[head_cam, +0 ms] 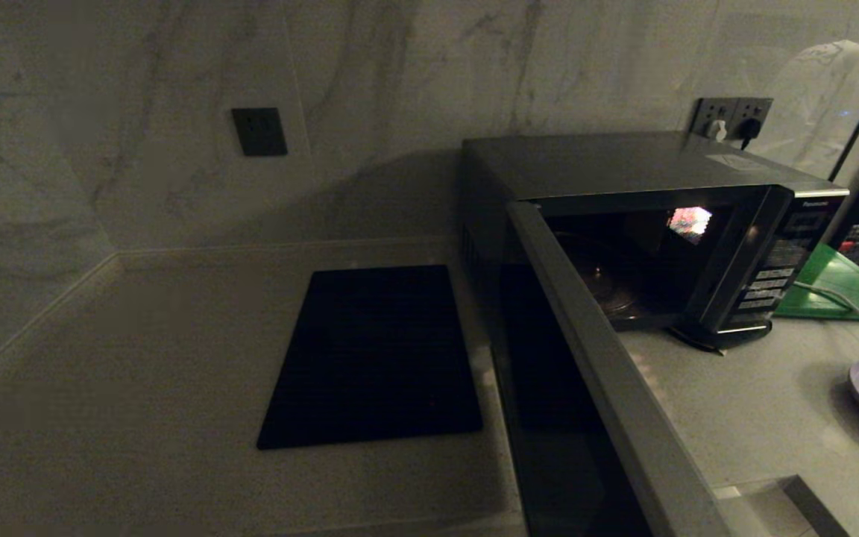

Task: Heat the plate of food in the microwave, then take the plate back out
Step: Put the plate in the microwave oven

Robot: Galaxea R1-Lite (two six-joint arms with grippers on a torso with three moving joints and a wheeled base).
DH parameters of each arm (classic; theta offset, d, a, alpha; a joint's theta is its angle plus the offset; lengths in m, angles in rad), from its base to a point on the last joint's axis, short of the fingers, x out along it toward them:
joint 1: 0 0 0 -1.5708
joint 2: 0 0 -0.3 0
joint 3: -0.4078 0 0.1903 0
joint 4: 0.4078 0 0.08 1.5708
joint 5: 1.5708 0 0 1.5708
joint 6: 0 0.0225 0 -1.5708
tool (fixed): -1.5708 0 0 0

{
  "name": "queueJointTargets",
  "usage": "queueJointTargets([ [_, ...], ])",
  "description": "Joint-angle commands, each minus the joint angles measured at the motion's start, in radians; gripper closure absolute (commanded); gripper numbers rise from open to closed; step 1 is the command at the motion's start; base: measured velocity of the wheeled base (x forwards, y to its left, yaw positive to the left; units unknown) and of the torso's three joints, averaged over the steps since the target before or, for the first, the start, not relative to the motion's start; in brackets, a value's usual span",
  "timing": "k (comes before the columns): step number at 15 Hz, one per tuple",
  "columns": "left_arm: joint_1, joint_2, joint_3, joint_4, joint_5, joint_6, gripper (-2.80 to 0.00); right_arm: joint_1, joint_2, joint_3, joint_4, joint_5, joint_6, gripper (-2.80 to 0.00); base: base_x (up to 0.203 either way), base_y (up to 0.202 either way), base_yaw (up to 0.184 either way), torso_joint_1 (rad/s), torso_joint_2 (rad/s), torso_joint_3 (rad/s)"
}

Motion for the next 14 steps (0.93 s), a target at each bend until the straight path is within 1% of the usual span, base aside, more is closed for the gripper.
queueJointTargets([
  [1,0.000,0.000,0.000,0.000,0.000,-0.001,0.00,-0.225,0.014,0.082,-0.079,-0.017,-0.001,0.00,0.000,0.000,0.000,0.000,0.00,0.000],
  [2,0.000,0.000,0.000,0.000,0.000,-0.001,0.00,-0.278,0.059,0.094,-0.125,-0.033,-0.001,0.00,0.000,0.000,0.000,0.000,0.00,0.000],
  [3,0.000,0.000,0.000,0.000,0.000,-0.001,0.00,-0.310,0.115,0.099,-0.167,-0.066,0.008,0.00,0.000,0.000,0.000,0.000,0.00,0.000],
  [4,0.000,0.000,0.000,0.000,0.000,-0.001,0.00,-0.326,0.168,0.102,-0.201,-0.104,0.038,0.00,0.000,0.000,0.000,0.000,0.00,0.000],
  [6,0.000,0.000,0.000,0.000,0.000,-0.001,0.00,-0.342,0.250,0.103,-0.246,-0.138,0.119,0.00,0.000,0.000,0.000,0.000,0.00,0.000],
  [8,0.000,0.000,0.000,0.000,0.000,-0.001,0.00,-0.349,0.303,0.099,-0.278,-0.132,0.151,0.00,0.000,0.000,0.000,0.000,0.00,0.000],
  [10,0.000,0.000,0.000,0.000,0.000,-0.001,0.00,-0.369,0.334,0.073,-0.287,-0.091,0.149,0.00,0.000,0.000,0.000,0.000,0.00,0.000],
  [12,0.000,0.000,0.000,0.000,0.000,-0.001,0.00,-0.378,0.369,0.049,-0.288,-0.082,0.142,0.00,0.000,0.000,0.000,0.000,0.00,0.000],
  [13,0.000,0.000,0.000,0.000,0.000,-0.001,0.00,-0.385,0.383,0.035,-0.288,-0.057,0.112,-2.80,0.000,0.000,0.000,0.000,0.00,0.000],
  [14,0.000,0.000,0.000,0.000,0.000,-0.001,0.00,-0.400,0.390,0.018,-0.288,0.000,0.083,-2.80,0.000,0.000,0.000,0.000,0.00,0.000],
])
